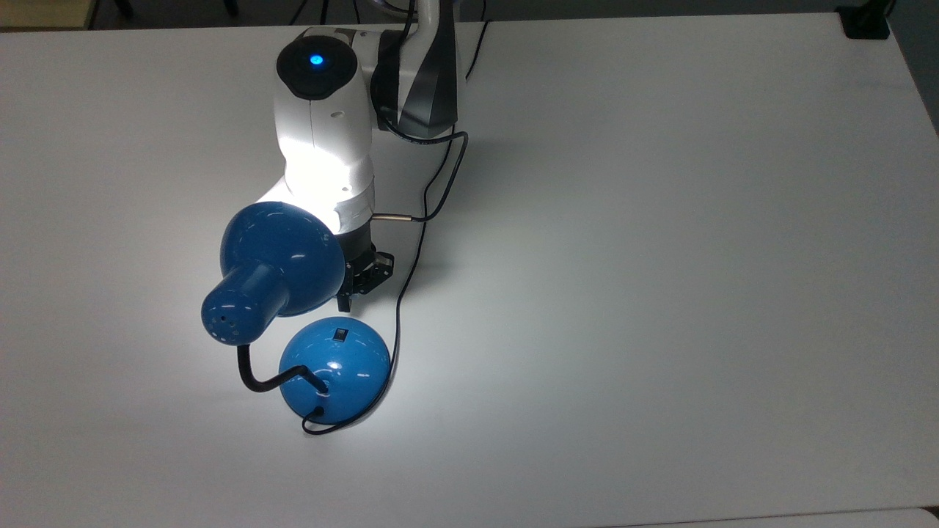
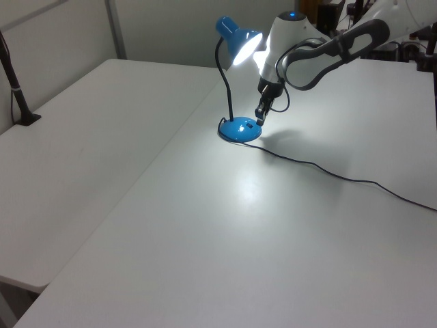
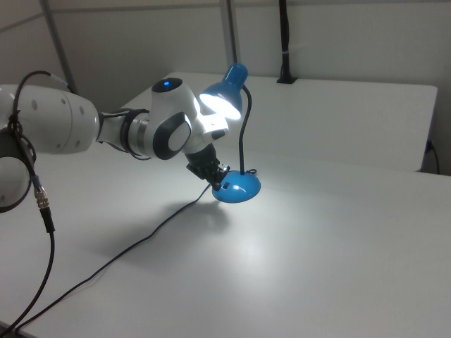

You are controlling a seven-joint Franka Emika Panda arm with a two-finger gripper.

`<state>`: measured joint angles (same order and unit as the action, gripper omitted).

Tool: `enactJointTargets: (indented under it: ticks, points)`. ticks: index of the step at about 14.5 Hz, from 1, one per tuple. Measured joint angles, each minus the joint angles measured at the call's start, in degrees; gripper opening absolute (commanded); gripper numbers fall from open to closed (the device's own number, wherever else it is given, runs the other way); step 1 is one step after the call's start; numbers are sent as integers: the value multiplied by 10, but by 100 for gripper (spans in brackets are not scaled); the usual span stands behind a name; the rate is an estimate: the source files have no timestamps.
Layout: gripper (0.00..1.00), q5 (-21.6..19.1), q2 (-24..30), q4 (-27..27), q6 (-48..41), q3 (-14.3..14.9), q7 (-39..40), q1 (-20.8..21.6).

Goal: Turn off the lamp

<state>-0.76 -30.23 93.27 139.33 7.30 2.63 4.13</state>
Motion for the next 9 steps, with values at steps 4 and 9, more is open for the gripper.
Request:
enactJointTargets:
  ticks: [4, 9]
  points:
    - [0, 0, -20, -19, 5, 0, -2, 0]
    - [0, 0, -40, -30, 55, 0, -29, 0]
